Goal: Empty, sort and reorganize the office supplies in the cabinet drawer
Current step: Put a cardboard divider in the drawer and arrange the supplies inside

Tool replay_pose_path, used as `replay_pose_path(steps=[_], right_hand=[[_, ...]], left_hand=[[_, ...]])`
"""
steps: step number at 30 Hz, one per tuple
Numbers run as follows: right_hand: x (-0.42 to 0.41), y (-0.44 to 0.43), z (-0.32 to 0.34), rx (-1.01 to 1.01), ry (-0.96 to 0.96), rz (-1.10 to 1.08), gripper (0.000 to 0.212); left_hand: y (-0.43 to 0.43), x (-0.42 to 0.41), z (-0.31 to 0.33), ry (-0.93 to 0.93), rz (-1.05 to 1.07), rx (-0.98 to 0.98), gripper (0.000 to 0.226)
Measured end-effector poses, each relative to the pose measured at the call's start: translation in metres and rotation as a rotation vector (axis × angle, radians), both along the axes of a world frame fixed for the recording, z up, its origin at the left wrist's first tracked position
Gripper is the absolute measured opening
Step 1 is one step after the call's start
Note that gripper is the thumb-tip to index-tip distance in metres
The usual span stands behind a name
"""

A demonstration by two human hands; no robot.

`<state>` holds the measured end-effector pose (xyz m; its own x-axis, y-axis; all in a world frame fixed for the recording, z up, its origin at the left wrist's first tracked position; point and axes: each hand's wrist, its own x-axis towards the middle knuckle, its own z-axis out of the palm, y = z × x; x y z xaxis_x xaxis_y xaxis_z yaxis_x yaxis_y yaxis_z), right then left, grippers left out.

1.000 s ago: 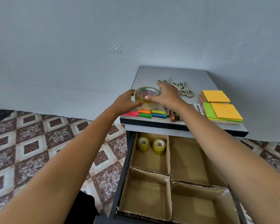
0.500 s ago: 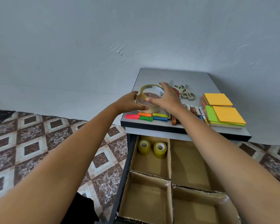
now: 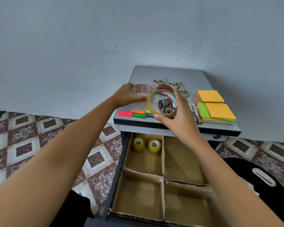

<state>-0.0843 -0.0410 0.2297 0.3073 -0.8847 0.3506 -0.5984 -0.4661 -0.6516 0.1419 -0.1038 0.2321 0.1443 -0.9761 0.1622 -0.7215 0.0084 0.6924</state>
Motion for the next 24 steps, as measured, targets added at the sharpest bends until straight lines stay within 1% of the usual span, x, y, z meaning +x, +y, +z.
replay_pose_path(steps=[2, 4, 7, 10, 12, 14, 16, 17, 18, 24], right_hand=[[-0.013, 0.015, -0.006, 0.032, 0.000, -0.009, 0.097], [-0.025, 0.031, -0.016, 0.082, -0.020, -0.004, 0.096], [-0.043, 0.053, -0.038, 0.143, -0.061, -0.021, 0.094], [-0.057, 0.073, -0.065, 0.146, -0.089, -0.056, 0.090], [-0.064, 0.084, -0.083, 0.149, -0.091, -0.090, 0.088], [-0.070, 0.093, -0.099, 0.173, -0.070, -0.125, 0.089], [-0.074, 0.099, -0.111, 0.190, -0.040, -0.144, 0.090], [-0.075, 0.100, -0.116, 0.201, -0.037, -0.152, 0.090], [-0.076, 0.102, -0.120, 0.213, -0.036, -0.160, 0.090], [-0.075, 0.102, -0.128, 0.242, -0.046, -0.191, 0.090]], left_hand=[[0.015, -0.004, 0.010, 0.059, 0.018, -0.097, 0.040], [0.038, -0.011, 0.020, 0.067, 0.029, -0.173, 0.043], [0.084, -0.023, 0.029, 0.050, 0.016, -0.193, 0.041], [0.134, -0.039, 0.027, 0.072, -0.081, -0.180, 0.036], [0.163, -0.048, 0.015, 0.088, -0.168, -0.133, 0.045], [0.181, -0.054, -0.006, 0.053, -0.196, -0.033, 0.052], [0.190, -0.056, -0.032, -0.023, -0.200, 0.100, 0.072], [0.190, -0.056, -0.046, -0.034, -0.203, 0.152, 0.081], [0.188, -0.057, -0.058, -0.030, -0.195, 0.187, 0.085], [0.160, -0.063, -0.100, -0.036, -0.110, 0.203, 0.099]])
